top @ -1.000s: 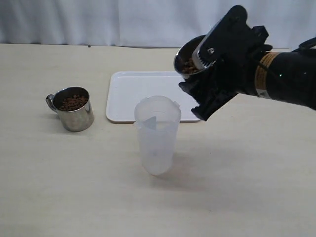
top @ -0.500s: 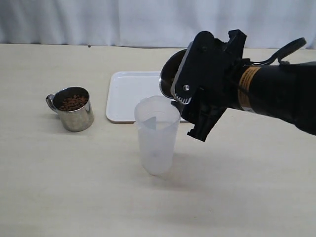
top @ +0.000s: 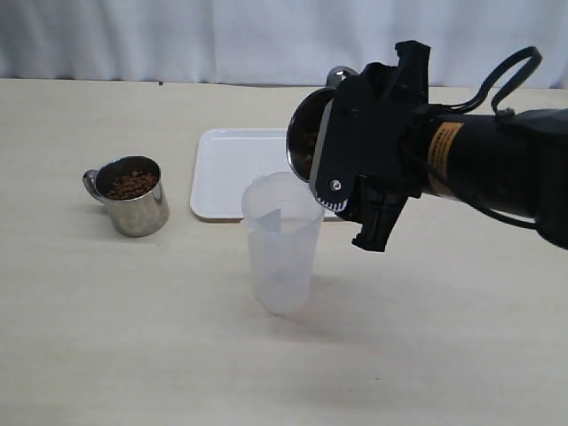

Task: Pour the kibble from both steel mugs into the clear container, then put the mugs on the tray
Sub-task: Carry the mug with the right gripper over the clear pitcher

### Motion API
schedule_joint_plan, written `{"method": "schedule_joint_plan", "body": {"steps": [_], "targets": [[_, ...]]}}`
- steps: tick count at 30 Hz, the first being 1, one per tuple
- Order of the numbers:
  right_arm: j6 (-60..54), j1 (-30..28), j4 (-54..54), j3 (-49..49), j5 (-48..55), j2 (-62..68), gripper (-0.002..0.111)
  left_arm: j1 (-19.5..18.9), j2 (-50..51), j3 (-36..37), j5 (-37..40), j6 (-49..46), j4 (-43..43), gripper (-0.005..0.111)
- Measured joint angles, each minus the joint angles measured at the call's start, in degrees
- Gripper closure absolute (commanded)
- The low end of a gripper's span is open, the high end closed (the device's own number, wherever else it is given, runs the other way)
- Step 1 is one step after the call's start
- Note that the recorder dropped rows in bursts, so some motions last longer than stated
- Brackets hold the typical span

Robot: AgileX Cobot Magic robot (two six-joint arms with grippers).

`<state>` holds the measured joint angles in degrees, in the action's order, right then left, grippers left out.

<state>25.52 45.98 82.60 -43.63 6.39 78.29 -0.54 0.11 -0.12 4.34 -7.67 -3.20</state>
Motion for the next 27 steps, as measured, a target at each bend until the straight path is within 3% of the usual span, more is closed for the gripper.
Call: {"method": "schedule_joint_plan", "body": {"steps": [19,27], "targets": [[-0.04,0.0,6.44,-1.79,-0.58,2.17,0.103,0.0,0.0,0.0,0.0,0.0,0.0,0.107],[-0.04,0.0,14.39,-1.89,-0.58,2.69,0.103,0.0,0.0,0.0,0.0,0.0,0.0,0.107]]}}
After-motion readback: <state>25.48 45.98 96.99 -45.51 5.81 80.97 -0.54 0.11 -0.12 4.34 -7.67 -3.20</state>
